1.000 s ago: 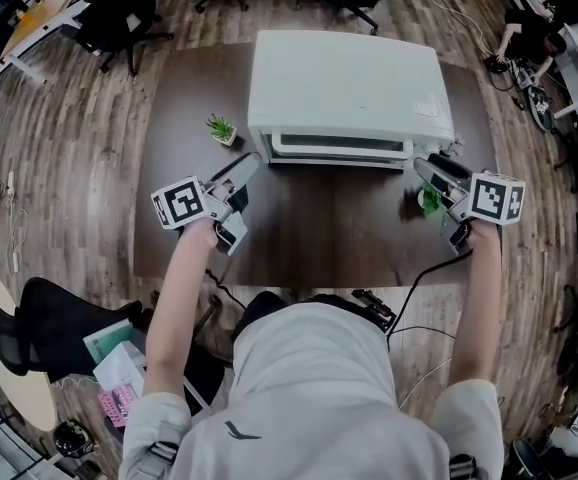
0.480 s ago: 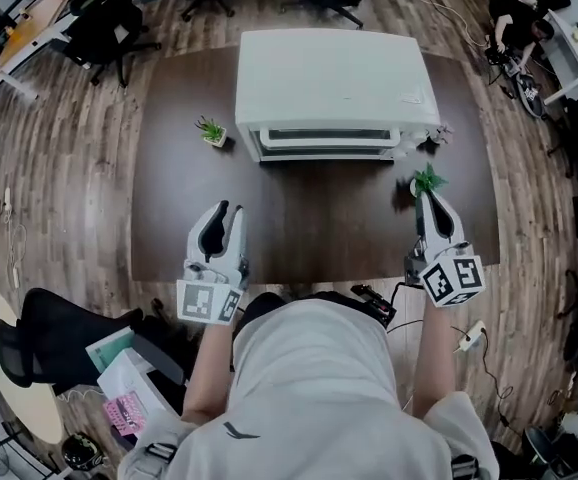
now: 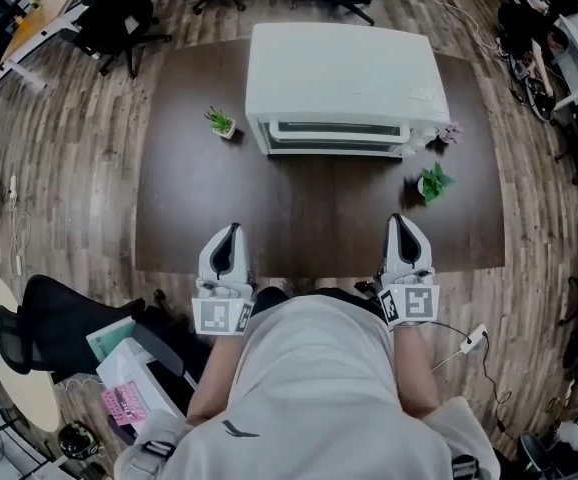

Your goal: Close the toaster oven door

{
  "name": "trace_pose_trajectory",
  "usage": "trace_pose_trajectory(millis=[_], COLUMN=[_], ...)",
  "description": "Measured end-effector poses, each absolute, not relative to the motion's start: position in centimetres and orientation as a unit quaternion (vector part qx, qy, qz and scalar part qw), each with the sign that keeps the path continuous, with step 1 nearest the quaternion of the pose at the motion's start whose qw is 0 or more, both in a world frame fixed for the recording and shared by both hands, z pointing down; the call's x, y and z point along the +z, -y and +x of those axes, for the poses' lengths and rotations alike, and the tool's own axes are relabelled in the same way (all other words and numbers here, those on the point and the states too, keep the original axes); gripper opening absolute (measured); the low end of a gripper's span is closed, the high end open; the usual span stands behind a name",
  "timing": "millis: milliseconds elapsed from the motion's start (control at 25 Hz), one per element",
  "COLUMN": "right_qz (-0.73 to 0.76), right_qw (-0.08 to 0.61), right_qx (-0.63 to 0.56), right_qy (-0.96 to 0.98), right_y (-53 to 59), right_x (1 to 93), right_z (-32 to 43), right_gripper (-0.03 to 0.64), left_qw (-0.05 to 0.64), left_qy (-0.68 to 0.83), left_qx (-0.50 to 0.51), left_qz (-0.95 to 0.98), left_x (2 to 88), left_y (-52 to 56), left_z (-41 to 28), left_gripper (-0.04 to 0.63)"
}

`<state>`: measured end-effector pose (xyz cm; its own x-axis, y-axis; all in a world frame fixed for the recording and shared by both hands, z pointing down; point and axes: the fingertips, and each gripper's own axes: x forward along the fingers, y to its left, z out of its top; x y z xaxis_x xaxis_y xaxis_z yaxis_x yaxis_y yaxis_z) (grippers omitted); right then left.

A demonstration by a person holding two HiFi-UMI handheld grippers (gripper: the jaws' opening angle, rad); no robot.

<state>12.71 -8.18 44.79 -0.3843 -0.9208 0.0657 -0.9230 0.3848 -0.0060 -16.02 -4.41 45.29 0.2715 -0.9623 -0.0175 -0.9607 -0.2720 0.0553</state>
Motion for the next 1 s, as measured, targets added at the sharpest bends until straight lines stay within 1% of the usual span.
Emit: trace_pose_trajectory(millis=[360, 1000], right_qz=[0.530, 0.511], right_qw=[0.041, 0.061], right_qx=[-0.021, -0.030], right_qy=[0.847, 0.857], right_y=[9.2, 9.3], right_x=[43.6, 44.4], right_z=[10.7, 10.2], right_gripper=[-0.002, -0.002], left_qw=[0.017, 0.033], left_qy=[0.606, 0.613], left_qx=[-0.031, -0.026], left_qz=[0.795, 0.789], left_x=[44.3, 45.5], left_y=[5.1, 5.3], left_z=[-16.5, -16.6], left_gripper=[0.003, 0.002])
